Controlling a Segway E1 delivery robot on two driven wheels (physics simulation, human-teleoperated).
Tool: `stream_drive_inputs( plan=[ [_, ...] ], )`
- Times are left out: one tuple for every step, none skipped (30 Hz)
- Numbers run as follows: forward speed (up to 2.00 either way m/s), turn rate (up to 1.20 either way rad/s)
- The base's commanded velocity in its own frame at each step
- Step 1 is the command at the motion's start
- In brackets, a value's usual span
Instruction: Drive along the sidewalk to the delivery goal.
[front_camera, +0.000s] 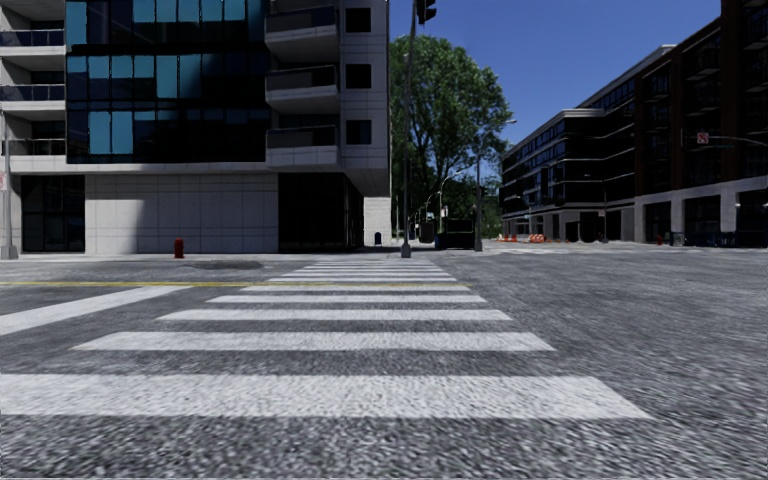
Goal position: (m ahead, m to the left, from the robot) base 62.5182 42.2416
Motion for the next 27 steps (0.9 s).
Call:
stream_drive_inputs(
  plan=[
    [1.23,0.00],
    [1.23,0.00],
    [1.23,0.00],
    [1.23,0.00],
    [1.23,0.00],
    [1.23,0.00],
    [1.23,0.00],
    [1.23,0.00],
    [1.23,0.00],
    [1.24,0.00],
    [2.00,0.00],
    [2.00,0.00],
    [2.00,0.00],
    [2.00,0.00],
    [2.00,0.00],
    [2.00,0.00],
    [2.00,0.00],
    [2.00,0.00],
    [2.00,0.00],
    [2.00,0.00],
    [2.00,0.00],
    [2.00,0.00],
    [2.00,0.00],
    [2.00,0.00],
    [2.00,0.00],
    [2.00,0.00],
    [2.00,0.00]
  ],
)
